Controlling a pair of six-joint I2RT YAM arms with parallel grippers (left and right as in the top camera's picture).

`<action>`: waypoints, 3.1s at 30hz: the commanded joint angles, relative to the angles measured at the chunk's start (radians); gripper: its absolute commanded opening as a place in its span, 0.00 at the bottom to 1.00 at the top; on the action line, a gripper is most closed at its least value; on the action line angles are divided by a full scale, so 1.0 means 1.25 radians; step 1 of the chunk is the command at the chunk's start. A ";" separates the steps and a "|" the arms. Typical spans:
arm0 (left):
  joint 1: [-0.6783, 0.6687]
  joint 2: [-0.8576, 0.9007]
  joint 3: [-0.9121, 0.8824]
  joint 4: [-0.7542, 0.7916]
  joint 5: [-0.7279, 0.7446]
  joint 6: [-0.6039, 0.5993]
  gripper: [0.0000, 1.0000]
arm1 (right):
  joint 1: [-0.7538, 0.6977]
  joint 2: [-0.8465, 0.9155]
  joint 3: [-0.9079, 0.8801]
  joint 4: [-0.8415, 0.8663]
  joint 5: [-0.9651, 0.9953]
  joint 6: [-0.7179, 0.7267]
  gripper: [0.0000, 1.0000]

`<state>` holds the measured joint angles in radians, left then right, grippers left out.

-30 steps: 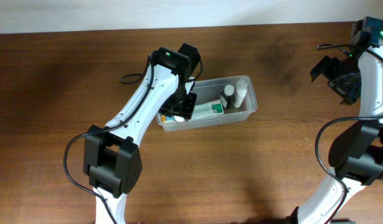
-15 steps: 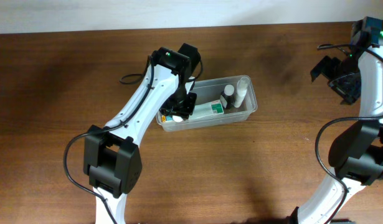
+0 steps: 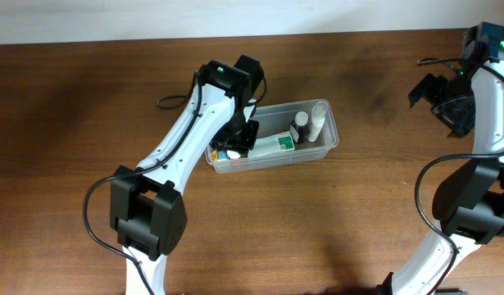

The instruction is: Pack container

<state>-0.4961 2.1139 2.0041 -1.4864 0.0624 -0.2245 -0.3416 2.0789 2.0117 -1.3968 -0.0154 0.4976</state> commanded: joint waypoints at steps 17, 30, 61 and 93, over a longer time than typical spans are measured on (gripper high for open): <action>-0.043 -0.026 0.279 0.044 0.061 0.001 0.34 | 0.001 -0.009 0.000 0.002 0.010 0.007 0.98; -0.172 -0.009 0.279 0.177 0.058 0.001 0.34 | 0.001 -0.009 0.000 0.002 0.010 0.007 0.98; -0.189 0.132 0.279 0.289 0.082 0.007 0.34 | 0.001 -0.009 0.000 0.002 0.010 0.007 0.98; -0.190 0.192 0.280 0.334 0.082 0.008 0.42 | 0.001 -0.009 0.000 0.002 0.010 0.007 0.98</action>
<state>-0.7273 2.3493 2.3356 -1.0763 0.1509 -0.2245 -0.3416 2.0789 2.0117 -1.3968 -0.0154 0.4980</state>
